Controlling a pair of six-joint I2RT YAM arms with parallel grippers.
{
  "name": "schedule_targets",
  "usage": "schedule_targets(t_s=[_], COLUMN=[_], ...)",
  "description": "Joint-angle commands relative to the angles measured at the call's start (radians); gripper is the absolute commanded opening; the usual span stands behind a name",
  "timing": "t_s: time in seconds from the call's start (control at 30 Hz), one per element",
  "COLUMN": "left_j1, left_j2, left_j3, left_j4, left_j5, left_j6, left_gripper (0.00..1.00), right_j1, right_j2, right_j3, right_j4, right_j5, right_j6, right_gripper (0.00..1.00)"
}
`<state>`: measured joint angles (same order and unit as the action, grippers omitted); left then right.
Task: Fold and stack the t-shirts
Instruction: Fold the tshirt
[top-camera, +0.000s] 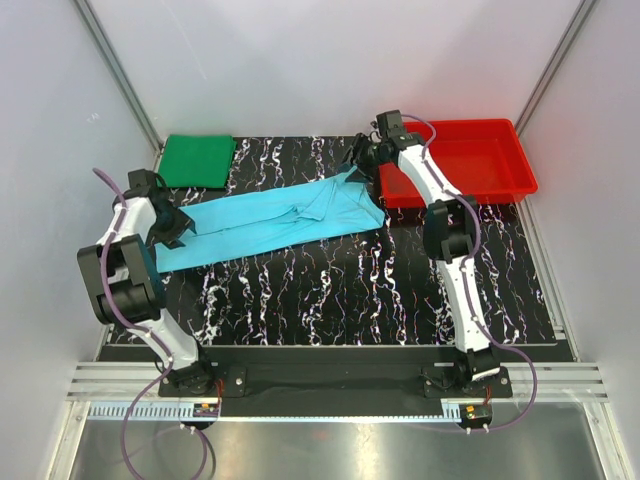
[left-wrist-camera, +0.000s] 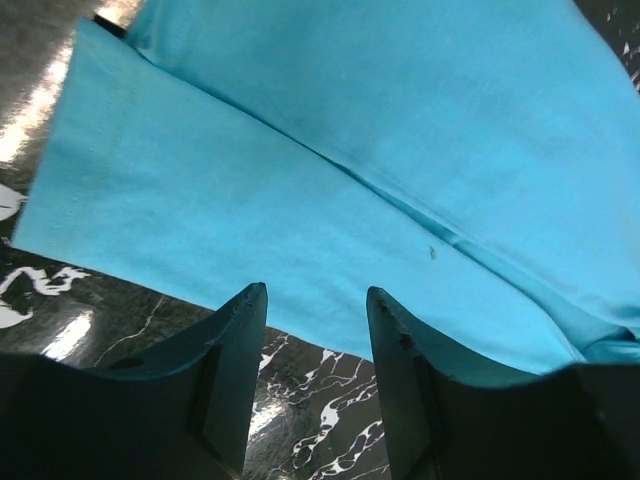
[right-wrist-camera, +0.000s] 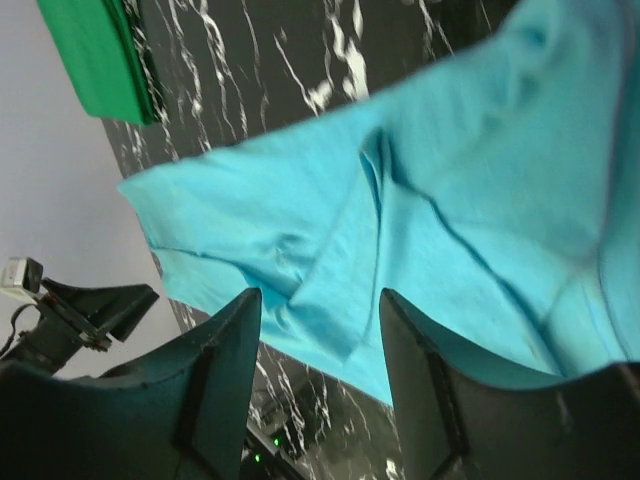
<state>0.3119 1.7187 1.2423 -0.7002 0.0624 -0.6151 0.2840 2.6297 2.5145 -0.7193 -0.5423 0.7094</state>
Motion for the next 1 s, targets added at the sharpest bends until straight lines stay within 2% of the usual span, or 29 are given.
schedule_targets(t_s=[0.0,0.03,0.13,0.27,0.3,0.37,0.4,0.43,0.5,0.6,0.73,0.83,0.87,0.97], left_j1=[-0.026,-0.037,-0.065,-0.125,-0.169,-0.223,-0.285,-0.306,-0.431,-0.560,-0.671,-0.737,-0.764,-0.804], left_j2=[-0.056,-0.059,-0.047,-0.015,-0.007,0.024,0.033,0.044,0.056,0.134,0.246,0.317,0.332,0.384], left_j3=[-0.038,-0.043,-0.029,-0.030,-0.027,-0.003,0.003,0.011,0.049,0.138,0.322,0.420,0.437,0.488], left_j4=[0.070,0.080,0.116,0.212,0.232,0.271,0.292,0.327,0.352,0.352,0.289,0.255,0.248,0.222], left_j5=[0.091,0.105,0.184,0.373,0.416,0.416,0.410,0.393,0.288,0.159,0.056,-0.042,-0.105,-0.156], left_j6=[0.029,0.031,0.047,0.075,0.078,0.087,0.092,0.100,0.150,0.228,0.313,0.366,0.377,0.409], left_gripper=[0.49,0.49,0.49,0.51,0.51,0.53,0.53,0.53,0.54,0.56,0.54,0.49,0.48,0.46], right_j1=[-0.003,0.004,0.023,0.056,0.057,0.055,0.052,0.052,0.044,0.023,-0.028,-0.063,-0.068,-0.072], right_j2=[-0.175,-0.198,-0.252,-0.261,-0.275,-0.307,-0.316,-0.326,-0.361,-0.440,-0.578,-0.692,-0.709,-0.761], right_j3=[-0.161,-0.254,-0.348,-0.388,-0.410,-0.477,-0.485,-0.487,-0.485,-0.511,-0.658,-0.773,-0.796,-0.900], right_j4=[-0.031,0.019,0.063,0.072,0.113,0.144,0.129,0.112,0.048,-0.037,-0.069,-0.063,-0.055,-0.034], right_j5=[-0.025,-0.040,-0.067,-0.088,-0.097,-0.099,-0.091,-0.076,-0.059,-0.013,0.039,0.036,0.033,0.015], right_j6=[-0.099,-0.087,-0.068,-0.032,-0.012,0.031,0.025,0.003,-0.036,-0.109,-0.160,-0.168,-0.169,-0.165], right_gripper=[0.58,0.58,0.56,0.56,0.56,0.57,0.58,0.59,0.62,0.64,0.65,0.66,0.66,0.66])
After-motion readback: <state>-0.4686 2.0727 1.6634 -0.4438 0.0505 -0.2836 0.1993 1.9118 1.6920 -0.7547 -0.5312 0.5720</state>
